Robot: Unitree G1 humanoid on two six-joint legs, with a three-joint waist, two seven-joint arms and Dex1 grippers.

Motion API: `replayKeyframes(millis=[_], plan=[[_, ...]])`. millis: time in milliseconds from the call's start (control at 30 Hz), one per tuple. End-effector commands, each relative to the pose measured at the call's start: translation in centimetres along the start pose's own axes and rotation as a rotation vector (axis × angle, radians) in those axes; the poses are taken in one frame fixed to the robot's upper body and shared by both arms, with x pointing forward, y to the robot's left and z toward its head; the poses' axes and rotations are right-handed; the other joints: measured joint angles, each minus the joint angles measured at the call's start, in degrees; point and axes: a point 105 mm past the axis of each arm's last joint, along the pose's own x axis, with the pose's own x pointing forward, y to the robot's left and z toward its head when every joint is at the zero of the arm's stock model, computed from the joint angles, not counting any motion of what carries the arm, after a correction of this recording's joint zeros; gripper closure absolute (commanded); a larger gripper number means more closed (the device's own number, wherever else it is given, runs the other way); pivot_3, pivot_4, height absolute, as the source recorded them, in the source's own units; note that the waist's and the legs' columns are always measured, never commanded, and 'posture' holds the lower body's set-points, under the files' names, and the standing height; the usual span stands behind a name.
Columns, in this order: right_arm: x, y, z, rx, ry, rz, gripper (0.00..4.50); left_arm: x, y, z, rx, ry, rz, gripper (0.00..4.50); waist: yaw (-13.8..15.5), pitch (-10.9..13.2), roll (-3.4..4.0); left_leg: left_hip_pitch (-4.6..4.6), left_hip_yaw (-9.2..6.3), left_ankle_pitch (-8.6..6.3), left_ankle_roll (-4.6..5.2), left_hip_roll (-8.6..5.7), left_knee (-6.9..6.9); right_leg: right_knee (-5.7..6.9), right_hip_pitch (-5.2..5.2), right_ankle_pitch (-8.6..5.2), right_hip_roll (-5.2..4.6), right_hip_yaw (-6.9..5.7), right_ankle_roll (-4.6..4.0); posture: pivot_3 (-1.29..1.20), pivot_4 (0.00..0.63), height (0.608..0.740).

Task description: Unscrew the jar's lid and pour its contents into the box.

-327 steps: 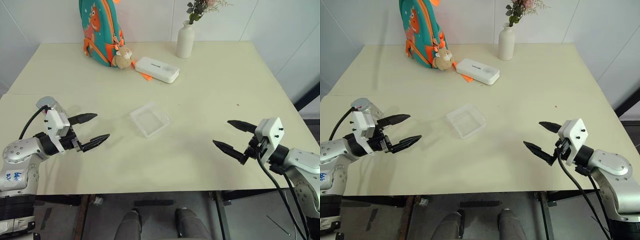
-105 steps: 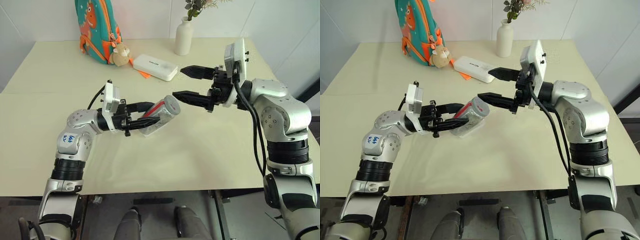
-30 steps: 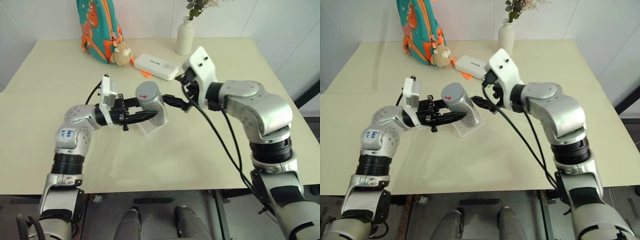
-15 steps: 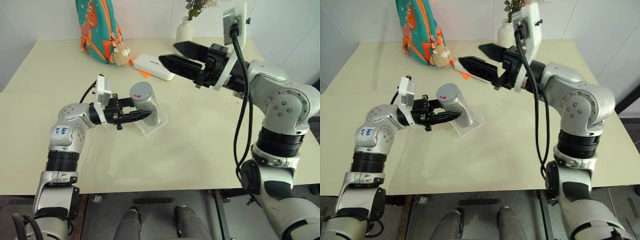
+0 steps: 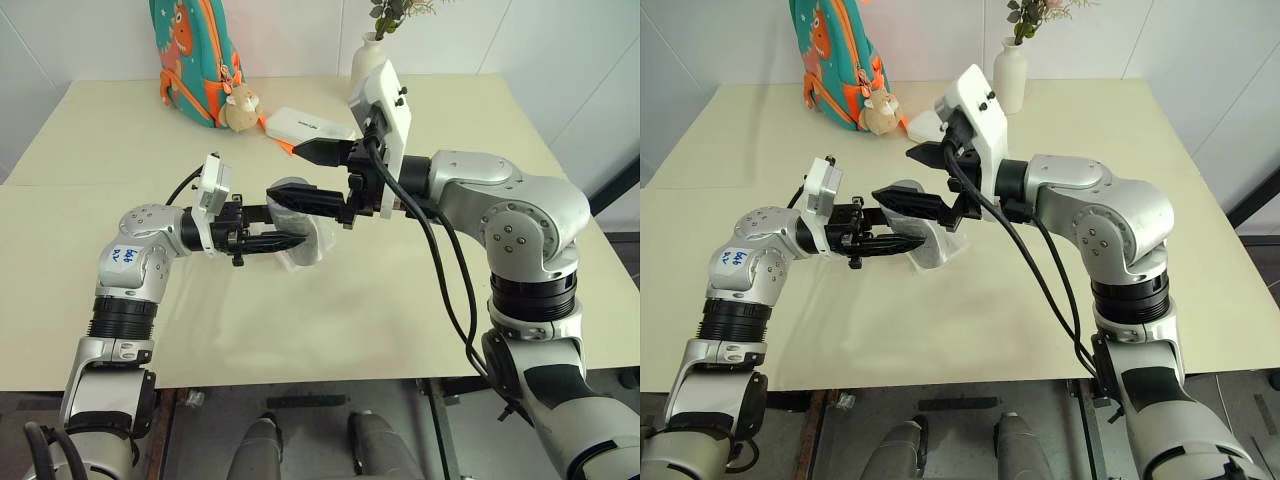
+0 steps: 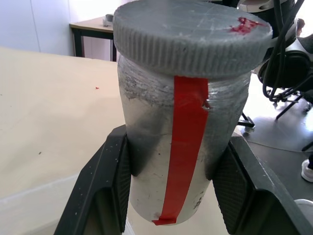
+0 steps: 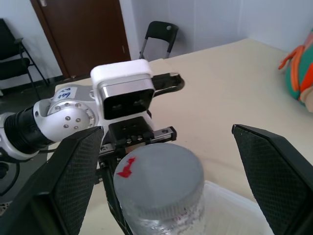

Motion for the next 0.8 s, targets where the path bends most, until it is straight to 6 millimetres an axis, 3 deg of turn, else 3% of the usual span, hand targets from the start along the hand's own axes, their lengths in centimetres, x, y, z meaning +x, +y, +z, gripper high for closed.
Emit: replayKeyframes(millis=[33, 233, 533, 800], plan=[[0.4, 0.7, 0.5, -0.086, 0.003, 0.006, 0.06, 0.0, 0.0, 1.3, 0.053, 0.003, -0.011, 2.51, 0.05, 0.0, 0.0, 0.0, 0.0, 0.0, 0.0, 0.0, 0.01, 0.0, 0.0, 0.0, 0.0, 0.0, 0.0, 0.0, 0.15, 0.74], [1.1, 1.2, 0.0, -0.113, 0.023, 0.007, 0.06, 0.0, 0.1, 1.3, 0.056, 0.003, -0.005, 2.51, 0.11, 0.0, 0.0, 0.0, 0.0, 0.0, 0.0, 0.0, 0.01, 0.0, 0.0, 0.0, 0.0, 0.0, 0.0, 0.0, 0.15, 0.74], [1.0, -0.1, 0.4, -0.149, 0.013, -0.045, 0.06, 0.2, 0.1, 1.3, 0.057, -0.001, -0.01, 2.51, 0.13, 0.0, 0.0, 0.0, 0.0, 0.0, 0.0, -0.01, 0.01, 0.0, 0.0, 0.0, 0.0, 0.0, 0.0, 0.0, 0.15, 0.74], [-1.2, -1.1, 0.1, -0.145, 0.007, -0.053, 0.06, 0.3, -0.1, 1.3, 0.061, -0.011, -0.011, 2.51, 0.25, 0.0, 0.0, 0.0, 0.0, 0.0, 0.0, -0.01, 0.01, -0.01, 0.0, 0.0, -0.01, 0.0, 0.0, 0.0, 0.15, 0.74]])
